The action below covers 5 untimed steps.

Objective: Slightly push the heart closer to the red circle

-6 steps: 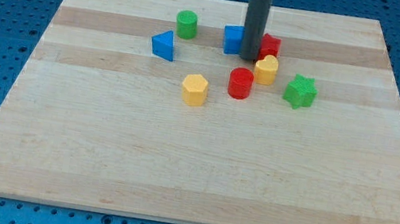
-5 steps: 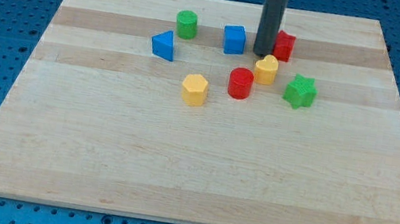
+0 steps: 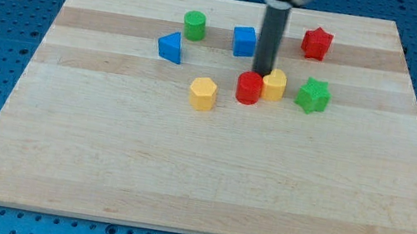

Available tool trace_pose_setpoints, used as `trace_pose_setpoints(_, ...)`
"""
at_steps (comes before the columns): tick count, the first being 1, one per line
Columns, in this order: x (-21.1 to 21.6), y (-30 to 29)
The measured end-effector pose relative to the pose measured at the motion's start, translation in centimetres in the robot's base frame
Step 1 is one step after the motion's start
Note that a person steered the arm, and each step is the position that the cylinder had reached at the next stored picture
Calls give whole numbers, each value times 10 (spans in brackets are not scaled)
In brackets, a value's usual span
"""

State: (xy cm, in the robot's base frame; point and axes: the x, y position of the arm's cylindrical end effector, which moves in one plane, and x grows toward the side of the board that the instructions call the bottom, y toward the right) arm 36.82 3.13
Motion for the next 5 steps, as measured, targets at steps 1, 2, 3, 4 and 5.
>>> trace_pose_setpoints(1,0,-31)
trace_pose_setpoints(2,17,-72)
trace_pose_setpoints(3,33,-124)
trace_pose_setpoints(4,4,-165)
trace_pose_setpoints(5,-44,-174)
